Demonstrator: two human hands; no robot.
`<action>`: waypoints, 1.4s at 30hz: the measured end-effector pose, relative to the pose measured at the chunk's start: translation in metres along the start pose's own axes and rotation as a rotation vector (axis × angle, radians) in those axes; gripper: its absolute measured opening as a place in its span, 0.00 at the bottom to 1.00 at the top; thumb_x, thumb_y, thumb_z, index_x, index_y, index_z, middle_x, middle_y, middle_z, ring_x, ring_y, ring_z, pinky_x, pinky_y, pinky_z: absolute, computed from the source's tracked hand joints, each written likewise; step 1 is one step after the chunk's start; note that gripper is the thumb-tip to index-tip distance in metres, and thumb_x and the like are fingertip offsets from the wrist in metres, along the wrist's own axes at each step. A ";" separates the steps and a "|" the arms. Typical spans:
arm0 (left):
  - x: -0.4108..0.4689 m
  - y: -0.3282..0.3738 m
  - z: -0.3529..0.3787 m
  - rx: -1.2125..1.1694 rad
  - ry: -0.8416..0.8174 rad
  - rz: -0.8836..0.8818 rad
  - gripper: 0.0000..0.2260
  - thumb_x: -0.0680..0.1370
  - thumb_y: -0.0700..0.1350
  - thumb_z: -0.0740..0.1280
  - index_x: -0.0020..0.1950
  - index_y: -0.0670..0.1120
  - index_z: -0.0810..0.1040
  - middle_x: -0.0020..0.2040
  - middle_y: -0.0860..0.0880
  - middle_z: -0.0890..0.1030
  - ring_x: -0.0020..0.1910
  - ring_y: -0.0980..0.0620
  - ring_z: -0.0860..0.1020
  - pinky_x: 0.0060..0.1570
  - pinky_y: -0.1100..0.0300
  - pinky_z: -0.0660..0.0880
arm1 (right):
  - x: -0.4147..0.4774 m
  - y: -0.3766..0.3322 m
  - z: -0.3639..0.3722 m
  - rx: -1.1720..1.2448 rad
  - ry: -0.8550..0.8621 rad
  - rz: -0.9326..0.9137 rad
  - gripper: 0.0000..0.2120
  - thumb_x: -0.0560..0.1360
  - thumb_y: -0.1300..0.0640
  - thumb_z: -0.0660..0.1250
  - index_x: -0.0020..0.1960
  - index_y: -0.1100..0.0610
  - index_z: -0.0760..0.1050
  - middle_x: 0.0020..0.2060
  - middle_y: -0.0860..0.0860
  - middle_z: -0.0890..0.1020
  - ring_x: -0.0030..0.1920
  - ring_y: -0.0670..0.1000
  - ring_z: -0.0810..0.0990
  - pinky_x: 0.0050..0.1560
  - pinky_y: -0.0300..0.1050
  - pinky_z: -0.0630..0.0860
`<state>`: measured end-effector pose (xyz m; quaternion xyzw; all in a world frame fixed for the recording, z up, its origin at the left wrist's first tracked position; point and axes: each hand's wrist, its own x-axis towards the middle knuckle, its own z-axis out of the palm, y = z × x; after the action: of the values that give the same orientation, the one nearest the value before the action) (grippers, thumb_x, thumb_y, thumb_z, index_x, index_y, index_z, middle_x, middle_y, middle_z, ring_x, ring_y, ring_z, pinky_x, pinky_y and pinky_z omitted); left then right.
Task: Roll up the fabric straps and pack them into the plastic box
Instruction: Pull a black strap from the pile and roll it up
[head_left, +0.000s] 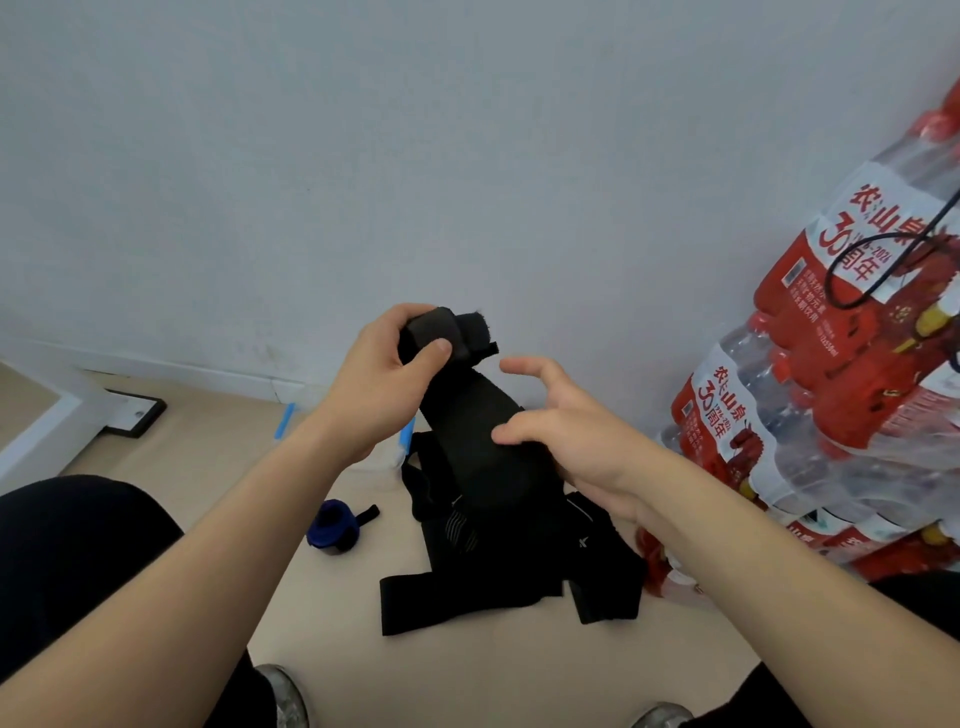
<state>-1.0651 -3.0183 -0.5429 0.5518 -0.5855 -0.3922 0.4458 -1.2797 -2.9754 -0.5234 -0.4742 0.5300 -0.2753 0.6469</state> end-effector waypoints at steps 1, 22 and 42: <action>0.000 -0.003 0.000 0.024 -0.014 0.002 0.11 0.85 0.42 0.69 0.65 0.53 0.81 0.54 0.54 0.86 0.51 0.58 0.84 0.50 0.63 0.80 | -0.001 -0.001 -0.001 0.052 -0.008 -0.022 0.23 0.81 0.63 0.69 0.70 0.42 0.75 0.48 0.58 0.88 0.47 0.56 0.88 0.47 0.50 0.84; -0.026 -0.015 0.025 0.131 -0.412 0.071 0.03 0.81 0.47 0.77 0.54 0.51 0.86 0.47 0.49 0.88 0.48 0.50 0.87 0.53 0.47 0.83 | 0.003 -0.019 -0.042 0.194 0.116 0.045 0.13 0.76 0.53 0.74 0.59 0.54 0.88 0.47 0.60 0.89 0.44 0.58 0.89 0.46 0.50 0.86; -0.025 -0.007 0.043 -0.447 -0.099 -0.235 0.13 0.88 0.43 0.64 0.60 0.37 0.85 0.55 0.36 0.88 0.56 0.37 0.87 0.58 0.45 0.83 | 0.018 0.023 0.007 0.074 -0.044 0.075 0.22 0.74 0.47 0.68 0.64 0.55 0.76 0.55 0.59 0.83 0.42 0.59 0.88 0.41 0.47 0.78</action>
<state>-1.1044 -2.9949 -0.5642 0.4840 -0.4374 -0.5876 0.4787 -1.2712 -2.9794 -0.5518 -0.4359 0.5225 -0.2599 0.6852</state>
